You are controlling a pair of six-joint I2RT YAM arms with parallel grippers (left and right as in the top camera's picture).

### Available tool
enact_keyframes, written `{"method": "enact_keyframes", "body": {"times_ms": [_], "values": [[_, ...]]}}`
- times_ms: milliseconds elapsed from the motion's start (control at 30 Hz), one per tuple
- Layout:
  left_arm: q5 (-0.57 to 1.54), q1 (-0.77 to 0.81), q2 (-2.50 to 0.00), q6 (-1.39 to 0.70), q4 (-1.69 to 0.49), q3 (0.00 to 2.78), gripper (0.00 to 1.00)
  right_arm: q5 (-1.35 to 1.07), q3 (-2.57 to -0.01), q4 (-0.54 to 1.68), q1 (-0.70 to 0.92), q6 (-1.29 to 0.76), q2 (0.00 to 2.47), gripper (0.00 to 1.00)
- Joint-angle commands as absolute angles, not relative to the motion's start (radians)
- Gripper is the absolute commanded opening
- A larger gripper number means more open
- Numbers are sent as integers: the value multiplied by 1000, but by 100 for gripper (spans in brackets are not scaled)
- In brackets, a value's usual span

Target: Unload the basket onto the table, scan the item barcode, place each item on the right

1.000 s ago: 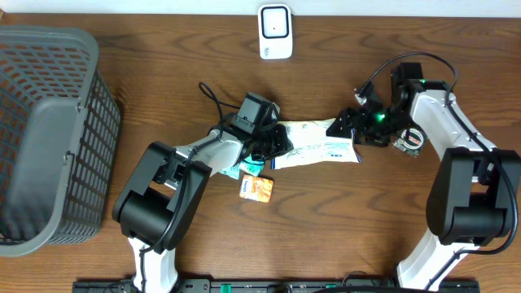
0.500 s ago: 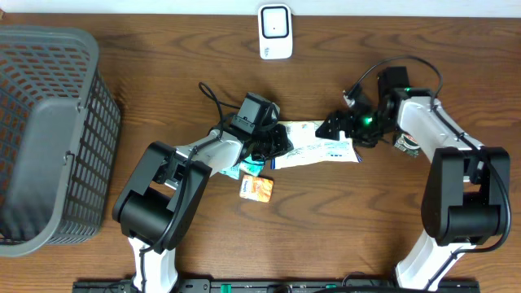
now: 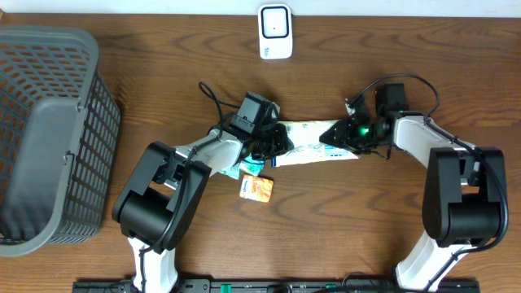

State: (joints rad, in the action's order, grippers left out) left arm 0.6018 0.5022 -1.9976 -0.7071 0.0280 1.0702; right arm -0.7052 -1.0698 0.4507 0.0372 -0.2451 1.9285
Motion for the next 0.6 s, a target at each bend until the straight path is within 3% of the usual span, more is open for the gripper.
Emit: {"method": "enact_keyframes", "body": {"times_ms": [0, 67, 100, 300, 567], "values": [[550, 503, -2042, -705, 3, 1056, 7, -691, -1050, 452, 54, -257, 1936, 15], [550, 503, -2033, -704, 2, 1056, 7, -691, -1050, 452, 54, -257, 1936, 2], [550, 502, -2025, -703, 2, 1056, 7, -691, -1051, 452, 53, -257, 1936, 1], [540, 486, -1873, -609, -44, 1058, 7, -758, -1057, 452, 40, -199, 1934, 1], [456, 341, -1565, -537, -289, 1061, 8, -939, -1063, 466, -23, -106, 1865, 1]]}}
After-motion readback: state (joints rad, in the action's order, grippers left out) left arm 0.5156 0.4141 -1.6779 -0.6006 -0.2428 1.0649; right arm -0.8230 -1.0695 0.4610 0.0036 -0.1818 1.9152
